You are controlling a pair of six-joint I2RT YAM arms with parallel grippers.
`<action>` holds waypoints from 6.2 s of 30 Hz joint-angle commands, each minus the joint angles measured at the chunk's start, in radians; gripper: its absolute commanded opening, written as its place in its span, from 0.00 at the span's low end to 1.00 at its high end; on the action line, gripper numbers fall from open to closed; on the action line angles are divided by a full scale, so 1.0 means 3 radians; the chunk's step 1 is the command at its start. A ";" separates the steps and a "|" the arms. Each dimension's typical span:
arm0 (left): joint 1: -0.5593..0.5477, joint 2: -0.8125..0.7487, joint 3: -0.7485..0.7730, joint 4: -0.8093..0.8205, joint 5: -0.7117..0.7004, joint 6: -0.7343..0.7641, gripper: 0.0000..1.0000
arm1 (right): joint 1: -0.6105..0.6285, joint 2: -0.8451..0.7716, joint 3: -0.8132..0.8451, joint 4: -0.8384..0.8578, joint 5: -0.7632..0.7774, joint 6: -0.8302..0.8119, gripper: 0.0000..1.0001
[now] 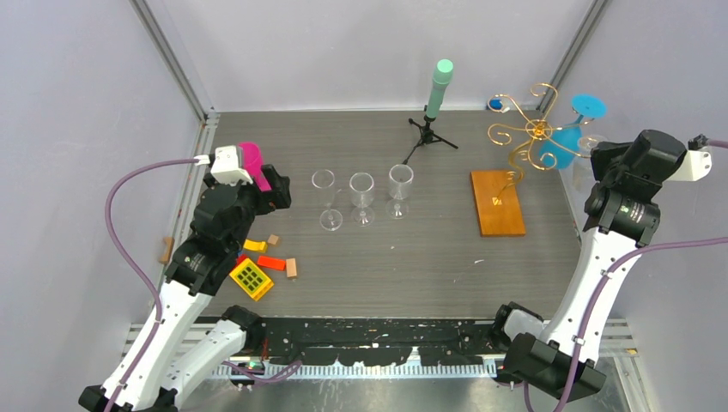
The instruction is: Take the wine glass off the wine glass rack
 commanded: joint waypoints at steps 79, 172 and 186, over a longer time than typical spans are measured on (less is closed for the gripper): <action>-0.0001 -0.0028 0.0071 0.0038 -0.0110 0.0067 0.98 | 0.0001 -0.0340 -0.0769 0.1944 0.0241 0.0875 0.01; 0.0291 0.1186 0.0845 0.1566 0.2697 -0.1746 0.98 | 0.2651 0.0783 -0.0237 0.4030 -0.1289 0.2895 0.00; 0.0562 0.2358 0.0497 0.4960 0.3123 -0.4763 0.91 | 0.2905 0.0996 -0.0446 0.4671 -0.1301 0.3442 0.00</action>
